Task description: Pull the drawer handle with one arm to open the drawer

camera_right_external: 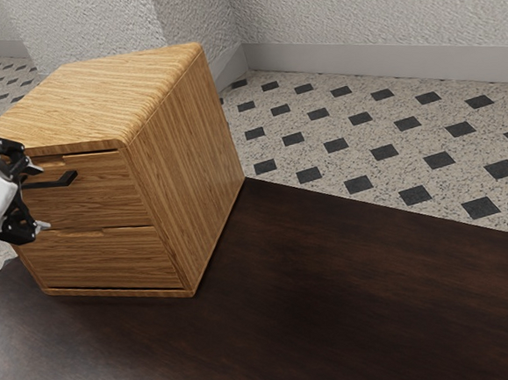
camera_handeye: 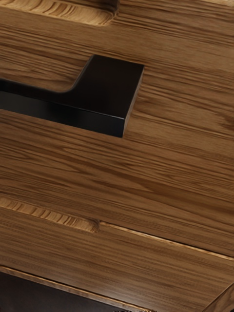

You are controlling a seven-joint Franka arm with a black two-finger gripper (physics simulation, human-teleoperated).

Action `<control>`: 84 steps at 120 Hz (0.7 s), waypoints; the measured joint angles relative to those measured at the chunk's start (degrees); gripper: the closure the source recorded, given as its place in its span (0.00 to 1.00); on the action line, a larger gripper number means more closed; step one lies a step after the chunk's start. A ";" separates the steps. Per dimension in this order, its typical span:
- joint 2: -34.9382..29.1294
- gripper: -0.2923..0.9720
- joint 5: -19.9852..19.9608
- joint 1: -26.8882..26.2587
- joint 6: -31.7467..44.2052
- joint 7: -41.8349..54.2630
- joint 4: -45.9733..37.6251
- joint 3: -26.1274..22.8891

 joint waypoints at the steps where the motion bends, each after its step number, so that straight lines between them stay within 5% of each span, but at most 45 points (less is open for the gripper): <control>1: -0.07 0.23 0.00 -0.01 -0.02 0.11 -0.01 0.00; 84: -1.47 0.29 -0.08 -3.80 -3.90 5.16 -0.41 3.00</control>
